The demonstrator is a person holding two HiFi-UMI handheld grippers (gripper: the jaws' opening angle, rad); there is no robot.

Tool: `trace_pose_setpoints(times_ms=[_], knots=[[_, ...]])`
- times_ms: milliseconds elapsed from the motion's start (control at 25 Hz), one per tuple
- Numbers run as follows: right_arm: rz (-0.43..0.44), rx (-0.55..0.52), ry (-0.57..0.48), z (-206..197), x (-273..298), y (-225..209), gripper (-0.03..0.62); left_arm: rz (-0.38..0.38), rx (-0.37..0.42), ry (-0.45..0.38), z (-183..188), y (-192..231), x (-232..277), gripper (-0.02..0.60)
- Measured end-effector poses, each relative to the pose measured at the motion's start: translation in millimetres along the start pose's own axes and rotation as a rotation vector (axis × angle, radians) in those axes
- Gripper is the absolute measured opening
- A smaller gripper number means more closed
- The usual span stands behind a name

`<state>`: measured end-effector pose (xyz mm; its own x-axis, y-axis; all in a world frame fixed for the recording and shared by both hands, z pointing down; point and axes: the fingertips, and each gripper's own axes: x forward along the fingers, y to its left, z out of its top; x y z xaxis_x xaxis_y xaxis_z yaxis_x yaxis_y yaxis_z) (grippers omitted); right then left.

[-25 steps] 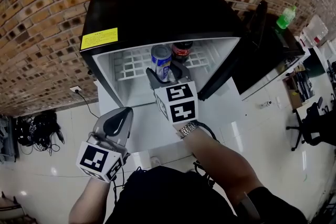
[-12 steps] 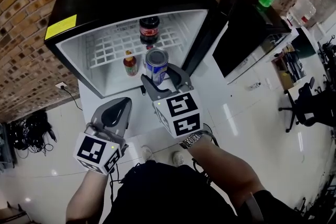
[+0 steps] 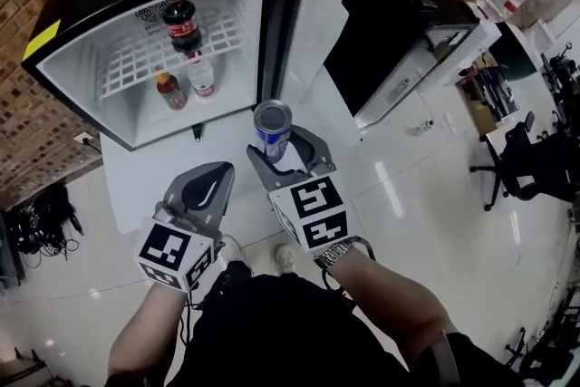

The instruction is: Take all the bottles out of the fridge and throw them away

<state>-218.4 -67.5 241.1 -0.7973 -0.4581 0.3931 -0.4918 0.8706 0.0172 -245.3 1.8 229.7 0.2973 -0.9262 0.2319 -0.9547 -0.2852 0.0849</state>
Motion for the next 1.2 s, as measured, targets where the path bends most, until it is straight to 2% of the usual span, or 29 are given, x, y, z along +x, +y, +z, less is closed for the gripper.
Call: trace_pose_setpoints(times_ms=[400, 680, 1000, 1200], knots=[[-0.012, 0.068, 0.093, -95.5, -66.6, -60.4, 0.261, -0.079, 0.008, 0.111, -42.8, -98.5, 70.7, 0.003], [-0.015, 0.155, 0.191, -178.2, -86.4, -77.0, 0.261, -0.137, -0.006, 0.219, -99.8, -145.9, 105.6, 0.003], [-0.051, 0.270, 0.290, -261.3, -89.5, -83.2, 0.261, -0.181, -0.032, 0.334, -166.9, -162.8, 129.8, 0.003], [-0.075, 0.358, 0.376, -337.6, -91.4, -83.4, 0.259, -0.233, -0.045, 0.394, -221.3, -179.9, 152.7, 0.003]])
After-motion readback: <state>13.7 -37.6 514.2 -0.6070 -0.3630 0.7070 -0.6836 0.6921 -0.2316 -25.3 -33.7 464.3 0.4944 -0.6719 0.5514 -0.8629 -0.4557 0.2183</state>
